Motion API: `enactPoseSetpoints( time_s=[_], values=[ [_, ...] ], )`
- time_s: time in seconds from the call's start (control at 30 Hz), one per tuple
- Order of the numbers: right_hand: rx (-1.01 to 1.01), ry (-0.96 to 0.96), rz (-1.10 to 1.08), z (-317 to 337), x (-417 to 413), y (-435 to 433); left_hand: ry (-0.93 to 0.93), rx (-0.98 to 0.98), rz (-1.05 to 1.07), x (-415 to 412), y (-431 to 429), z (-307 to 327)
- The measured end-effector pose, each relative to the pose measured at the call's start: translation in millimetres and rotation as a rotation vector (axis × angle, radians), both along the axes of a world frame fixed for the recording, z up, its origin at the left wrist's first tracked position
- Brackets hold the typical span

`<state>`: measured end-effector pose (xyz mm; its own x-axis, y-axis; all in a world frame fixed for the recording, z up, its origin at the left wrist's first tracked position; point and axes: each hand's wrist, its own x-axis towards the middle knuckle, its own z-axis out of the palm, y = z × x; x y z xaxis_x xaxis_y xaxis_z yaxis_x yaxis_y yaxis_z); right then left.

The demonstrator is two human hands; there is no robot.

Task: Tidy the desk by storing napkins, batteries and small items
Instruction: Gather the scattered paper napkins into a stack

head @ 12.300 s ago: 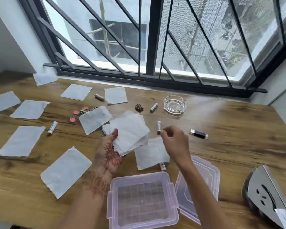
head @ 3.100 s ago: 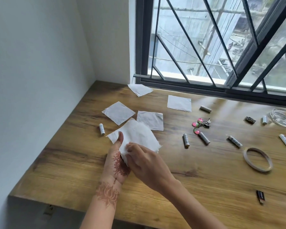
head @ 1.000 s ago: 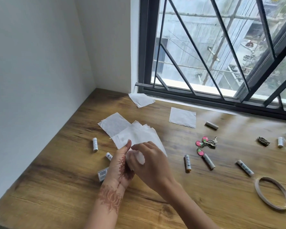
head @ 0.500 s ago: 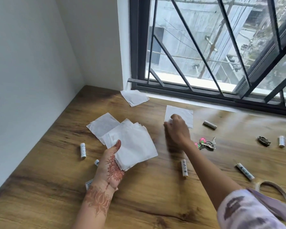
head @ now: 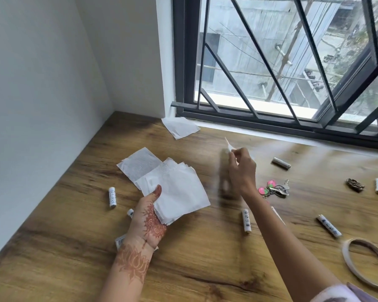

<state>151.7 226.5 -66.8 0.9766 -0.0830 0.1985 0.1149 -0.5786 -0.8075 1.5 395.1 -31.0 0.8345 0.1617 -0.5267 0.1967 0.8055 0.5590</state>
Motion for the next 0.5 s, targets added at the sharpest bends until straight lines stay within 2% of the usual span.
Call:
enactPoseSetpoints(
  time_s=[0.13, 0.2, 0.37, 0.5],
  values=[
    [0.230, -0.098, 0.108, 35, -44, 14, 0.025, 0.012, 0.004, -2, -3, 4],
    [0.240, -0.154, 0.237, 44, -70, 22, 0.021, 0.022, -0.004, -4, -4, 7],
    [-0.085, -0.211, 0.645, 35, -123, 35, -0.057, -0.050, -0.024, -10, -9, 10],
    [-0.279, -0.262, 0.802, 18, -142, 42, -0.066, -0.131, -0.058, -13, -10, 9]
  ],
)
